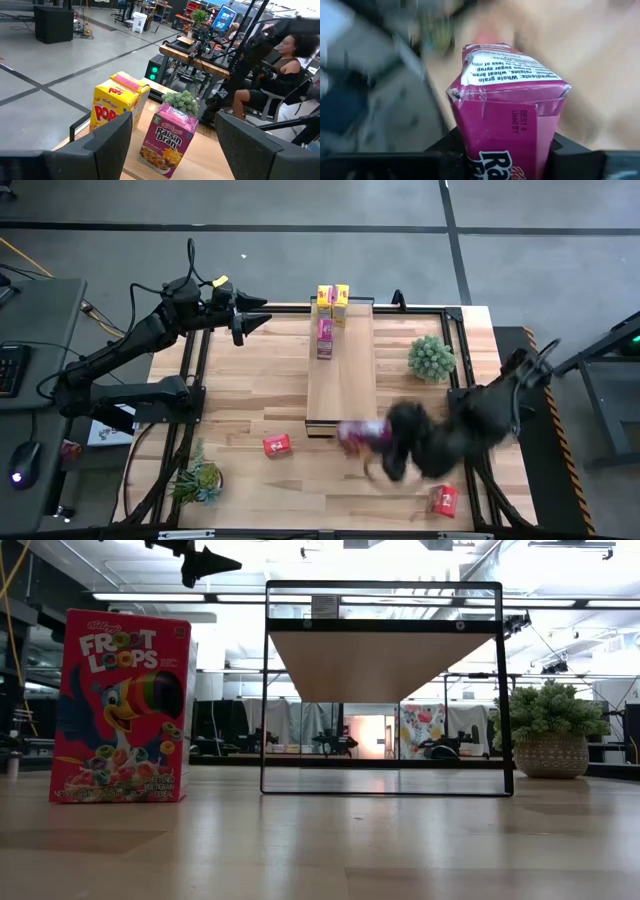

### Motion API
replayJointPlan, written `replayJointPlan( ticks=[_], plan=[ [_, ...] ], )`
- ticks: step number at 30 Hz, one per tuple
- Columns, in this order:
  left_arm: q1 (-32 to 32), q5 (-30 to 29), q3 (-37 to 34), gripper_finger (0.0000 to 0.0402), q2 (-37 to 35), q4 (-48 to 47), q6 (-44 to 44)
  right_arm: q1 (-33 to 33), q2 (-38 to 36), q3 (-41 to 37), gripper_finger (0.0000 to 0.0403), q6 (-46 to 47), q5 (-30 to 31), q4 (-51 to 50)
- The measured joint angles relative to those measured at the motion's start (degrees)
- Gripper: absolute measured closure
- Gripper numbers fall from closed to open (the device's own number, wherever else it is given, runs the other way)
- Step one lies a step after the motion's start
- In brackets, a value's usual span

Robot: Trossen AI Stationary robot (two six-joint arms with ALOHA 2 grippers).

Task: Stack cereal on shelf
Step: Align the violet cereal box with the other violet cereal box on the shelf

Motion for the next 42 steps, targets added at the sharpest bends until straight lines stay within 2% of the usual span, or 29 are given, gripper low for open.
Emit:
replayJointPlan(
  ticks=[2, 4, 8, 9, 12, 16, 20, 26, 34, 42],
  plan=[
    [0.0, 0.0, 0.0, 0.0128, 0.0, -0.02, 0.0, -4.76, 0.03, 6.45, 0.0295, -5.98, 4.07, -2.96],
    [0.02, 0.02, 0.0, 0.0128, 0.0, 0.0, -0.04, -11.55, 0.65, 12.09, 0.0297, -8.71, 4.2, -7.36],
    [0.01, 0.02, 0.0, 0.0128, 0.02, -0.04, -0.09, -27.24, 1.99, 18.52, 0.0299, -5.83, -3.21, -19.3],
    [0.0, 0.02, 0.0, 0.0128, 0.02, -0.04, -0.1, -30.98, 2.05, 18.84, 0.0299, -5.41, -5.91, -21.37],
    [0.0, 0.03, 0.0, 0.0128, 0.02, -0.02, -1.16, -40.75, 1.55, 16.18, 0.0299, -9.4, -11.95, -19.01],
    [0.0, 0.07, 0.0, 0.0128, 0.02, -0.03, -1.55, -48.71, 2.29, 12.67, 0.0299, -12.27, -15.83, -16.14],
    [-0.02, 0.07, 0.0, 0.0128, 0.02, -0.02, -1.55, -52.17, 3.59, 7.54, 0.0299, -11.99, -22.0, -16.21],
    [-0.02, 0.07, 0.0, 0.0128, 0.12, 0.01, -1.54, -52.66, 4.11, 0.81, 0.0299, -8.19, -24.24, -12.91],
    [-0.02, 0.07, 0.0, 0.0128, 0.13, 0.02, -1.51, -52.66, 3.98, -5.25, 0.0299, -7.18, -24.31, -1.71],
    [-0.02, 0.07, 0.0, 0.0128, 0.13, 0.0, -1.51, -53.29, 3.93, -7.52, 0.0299, -4.28, -22.07, -0.23]
  ],
)
